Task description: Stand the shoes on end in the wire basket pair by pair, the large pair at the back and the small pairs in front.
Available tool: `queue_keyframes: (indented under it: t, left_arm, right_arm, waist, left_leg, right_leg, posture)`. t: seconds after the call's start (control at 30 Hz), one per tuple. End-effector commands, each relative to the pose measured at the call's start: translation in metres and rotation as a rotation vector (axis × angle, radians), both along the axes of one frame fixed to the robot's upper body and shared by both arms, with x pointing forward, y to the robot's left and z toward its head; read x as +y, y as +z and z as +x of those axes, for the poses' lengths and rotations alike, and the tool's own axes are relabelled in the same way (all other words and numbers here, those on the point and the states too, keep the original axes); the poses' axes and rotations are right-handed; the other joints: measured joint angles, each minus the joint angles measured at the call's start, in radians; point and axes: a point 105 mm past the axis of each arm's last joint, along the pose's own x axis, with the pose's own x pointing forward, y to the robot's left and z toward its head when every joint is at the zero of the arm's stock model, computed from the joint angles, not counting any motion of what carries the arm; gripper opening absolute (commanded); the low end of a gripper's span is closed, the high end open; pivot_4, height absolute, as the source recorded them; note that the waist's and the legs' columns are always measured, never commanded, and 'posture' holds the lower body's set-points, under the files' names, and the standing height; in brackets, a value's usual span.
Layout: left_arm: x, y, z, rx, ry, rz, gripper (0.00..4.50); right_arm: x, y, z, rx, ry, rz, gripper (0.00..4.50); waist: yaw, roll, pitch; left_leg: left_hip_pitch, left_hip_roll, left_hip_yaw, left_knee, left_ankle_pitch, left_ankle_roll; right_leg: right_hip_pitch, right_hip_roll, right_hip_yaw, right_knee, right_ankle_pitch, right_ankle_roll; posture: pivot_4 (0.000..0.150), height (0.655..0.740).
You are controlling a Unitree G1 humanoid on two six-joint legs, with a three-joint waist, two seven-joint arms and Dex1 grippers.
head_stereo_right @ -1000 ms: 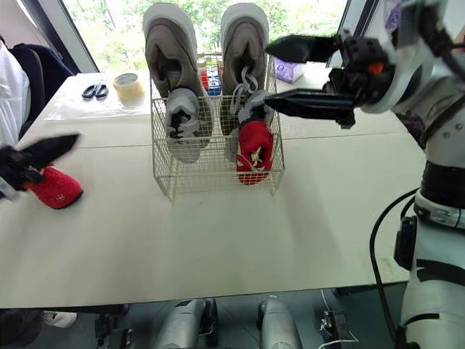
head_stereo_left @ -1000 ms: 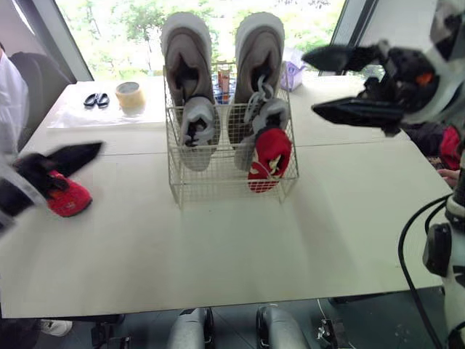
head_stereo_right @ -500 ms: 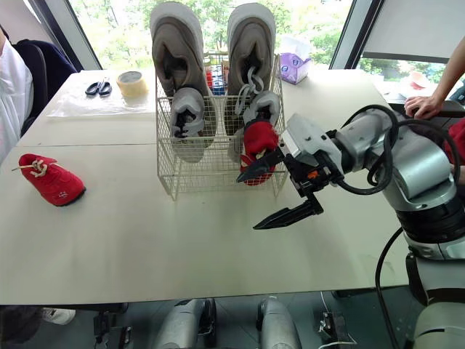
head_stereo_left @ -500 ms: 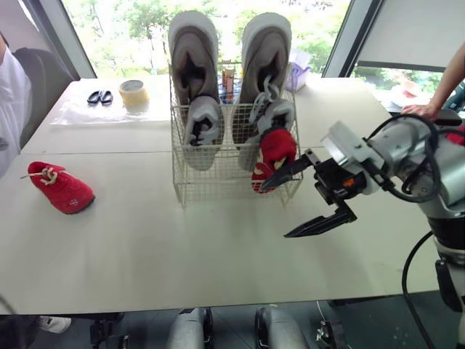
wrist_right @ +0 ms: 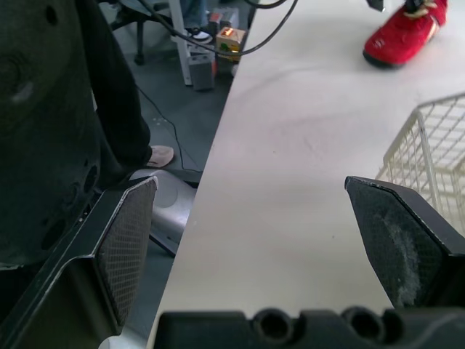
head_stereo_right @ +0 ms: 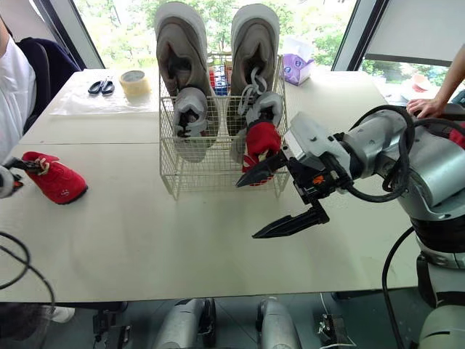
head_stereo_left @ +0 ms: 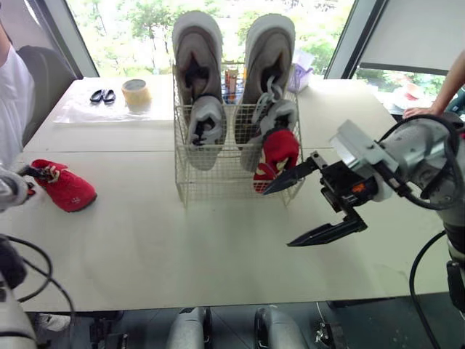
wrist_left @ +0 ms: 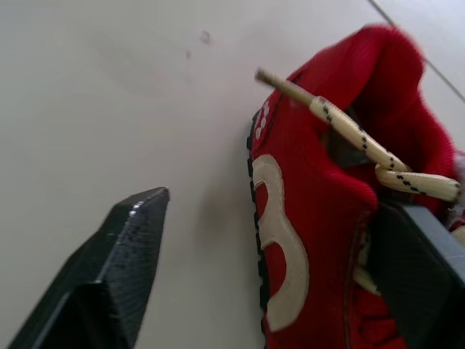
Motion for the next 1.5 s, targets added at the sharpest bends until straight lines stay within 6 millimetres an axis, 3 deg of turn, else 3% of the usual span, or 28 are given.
queue_keyframes:
  t: [0.03,0.17,0.33,0.4,0.47,0.5,0.6,0.7,0.83,1.0,1.07,1.17,1.3,1.5]
  left_arm:
    - [0.013,0.0,-0.005,-0.021,0.06,0.045,2.06]
    - [0.013,0.011,0.0,-0.065,0.056,0.052,0.05]
    - [0.023,0.065,-0.002,-0.191,0.053,0.078,0.02]
    - [0.025,0.098,-0.003,-0.278,0.047,0.111,0.02]
    - [0.027,0.154,-0.006,-0.459,0.058,0.219,0.02]
    - [0.026,0.172,-0.009,-0.511,0.063,0.264,0.02]
    - [-0.009,0.233,-0.02,-0.769,-0.076,0.446,0.02]
    - [-0.063,0.26,-0.038,-1.009,-0.241,0.586,0.02]
    - [-0.124,0.27,-0.053,-1.194,-0.42,0.661,0.02]
    - [-0.198,0.268,-0.061,-1.308,-0.579,0.684,0.02]
    - [-0.214,0.263,-0.058,-1.303,-0.543,0.667,0.02]
    - [-0.238,0.254,-0.059,-1.319,-0.522,0.61,0.02]
    - [-0.271,0.23,-0.055,-1.296,-0.535,0.638,0.02]
    - [-0.285,0.208,-0.055,-1.295,-0.476,0.777,0.02]
  right_arm:
    - [-0.002,0.011,-0.005,-0.044,-0.03,0.017,4.5]
    - [-0.004,0.013,-0.002,-0.053,-0.07,0.024,4.5]
    - [-0.007,0.013,0.002,-0.059,-0.095,0.031,4.5]
    - [-0.008,0.016,0.005,-0.059,-0.105,0.051,4.5]
    - [-0.01,0.035,0.01,-0.046,-0.121,0.148,4.5]
    - [-0.011,0.044,0.012,-0.038,-0.125,0.195,4.5]
    - [-0.018,0.09,0.025,0.001,-0.157,0.433,4.5]
    - [-0.025,0.117,0.031,0.012,-0.151,0.581,4.5]
    - [-0.027,0.128,0.033,0.034,-0.135,0.651,4.5]
    - [-0.028,0.121,0.028,0.046,-0.138,0.625,4.5]
    - [-0.027,0.115,0.017,0.116,-0.107,0.612,4.5]
    - [-0.022,0.087,-0.003,0.216,-0.096,0.494,4.5]
    - [-0.023,0.07,0.004,0.269,-0.175,0.473,4.5]
    - [-0.03,0.048,0.015,0.326,-0.273,0.386,4.5]
  waist:
    - [-0.003,0.0,0.0]
    - [-0.006,0.0,0.0]
    - [-0.003,-0.007,0.001]
    - [-0.003,-0.011,0.001]
    - [-0.003,-0.014,0.001]
    - [-0.003,-0.014,0.001]
    - [-0.006,-0.014,0.001]
    - [-0.002,-0.014,0.001]
    - [0.001,-0.014,0.0]
    - [0.001,-0.014,0.0]
    - [0.002,-0.014,0.0]
    - [0.004,-0.014,0.0]
    - [0.001,-0.014,0.0]
    - [0.003,-0.013,0.0]
  left_leg:
    - [0.001,0.0,0.001,0.0,0.0,0.0]
    - [0.002,0.001,0.002,0.0,-0.001,0.002]
    - [0.001,0.001,0.002,0.001,-0.001,0.002]
    - [0.0,0.001,0.002,0.001,-0.001,0.002]
    - [0.0,0.001,0.002,0.001,-0.001,0.002]
    - [0.0,0.001,0.002,0.001,-0.001,0.002]
    - [0.0,0.001,0.001,0.001,-0.001,0.002]
    - [0.002,0.0,0.002,0.0,0.0,0.0]
    - [0.002,-0.001,0.004,0.0,0.0,0.001]
    - [0.002,-0.001,0.007,0.001,0.0,0.002]
    - [0.002,-0.001,0.007,0.001,0.0,0.002]
    - [0.003,-0.001,0.005,0.002,0.0,0.002]
    - [0.004,-0.002,0.006,0.003,-0.001,0.004]
    - [0.005,-0.002,0.006,0.004,-0.002,0.005]
  right_leg:
    - [0.0,-0.001,0.0,0.0,0.0,0.0]
    - [-0.001,-0.001,0.0,0.004,0.0,0.0]
    - [-0.001,-0.001,0.0,0.004,0.0,0.0]
    - [-0.002,-0.001,0.0,0.003,0.0,0.0]
    - [-0.002,-0.002,0.0,0.003,0.0,0.0]
    - [-0.002,-0.003,0.0,0.003,0.0,0.0]
    - [-0.002,-0.006,0.0,0.003,0.0,0.0]
    - [-0.001,-0.009,0.0,0.002,0.0,-0.001]
    - [0.0,-0.01,-0.001,0.002,0.001,0.0]
    - [0.001,-0.008,0.0,0.001,0.003,0.003]
    - [0.001,-0.008,0.0,0.001,0.003,0.004]
    - [0.003,-0.007,0.0,0.002,0.003,0.004]
    - [0.004,-0.007,0.0,0.002,0.004,0.006]
    - [0.004,-0.006,0.001,0.002,0.004,0.006]
  posture:
    - [0.15,0.7351]
    - [0.15,0.7351]
    - [0.15,0.7351]
    - [0.15,0.7351]
    - [0.15,0.7351]
    - [0.15,0.7351]
    - [0.15,0.7351]
    - [0.15,0.7351]
    - [0.15,0.7351]
    - [0.15,0.7351]
    - [0.15,0.7351]
    - [0.15,0.7351]
    - [0.15,0.7351]
    - [0.15,0.7351]
